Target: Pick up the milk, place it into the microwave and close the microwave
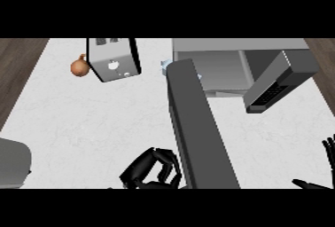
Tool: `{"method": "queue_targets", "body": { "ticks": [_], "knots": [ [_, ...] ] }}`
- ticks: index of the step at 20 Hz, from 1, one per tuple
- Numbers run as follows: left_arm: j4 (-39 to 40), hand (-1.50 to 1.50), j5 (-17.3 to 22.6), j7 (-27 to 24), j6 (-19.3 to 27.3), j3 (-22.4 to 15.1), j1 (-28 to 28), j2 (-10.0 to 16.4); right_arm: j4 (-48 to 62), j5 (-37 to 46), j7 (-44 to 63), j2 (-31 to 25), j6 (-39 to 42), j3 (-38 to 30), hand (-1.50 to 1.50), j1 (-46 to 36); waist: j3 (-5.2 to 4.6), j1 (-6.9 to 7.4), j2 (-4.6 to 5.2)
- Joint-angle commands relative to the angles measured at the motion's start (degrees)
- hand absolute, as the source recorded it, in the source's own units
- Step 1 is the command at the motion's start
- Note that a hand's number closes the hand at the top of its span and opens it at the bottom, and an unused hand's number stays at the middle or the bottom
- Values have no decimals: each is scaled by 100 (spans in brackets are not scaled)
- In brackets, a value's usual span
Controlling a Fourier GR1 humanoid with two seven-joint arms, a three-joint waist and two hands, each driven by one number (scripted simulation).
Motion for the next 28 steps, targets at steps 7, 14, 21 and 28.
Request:
{"method": "queue_targets", "body": {
  "ticks": [7,14,21,28],
  "knots": [
    [1387,150,300,124,508,-1656,-1114,-85,-265,-258,-519,-336,1166,70,-150,72,-8,-73,7],
    [1605,150,1600,-442,1594,-2494,-1664,-82,-930,-290,-184,-94,1123,486,-150,-144,-29,-315,57],
    [1551,-150,2410,-269,2401,-2727,-2498,-78,-1441,-511,109,-108,1112,655,-150,-139,-37,-672,92],
    [1675,150,3074,-114,2928,-2858,-3068,-79,-1981,-634,507,-233,1045,858,-150,-325,-48,-1015,143]
  ]
}}
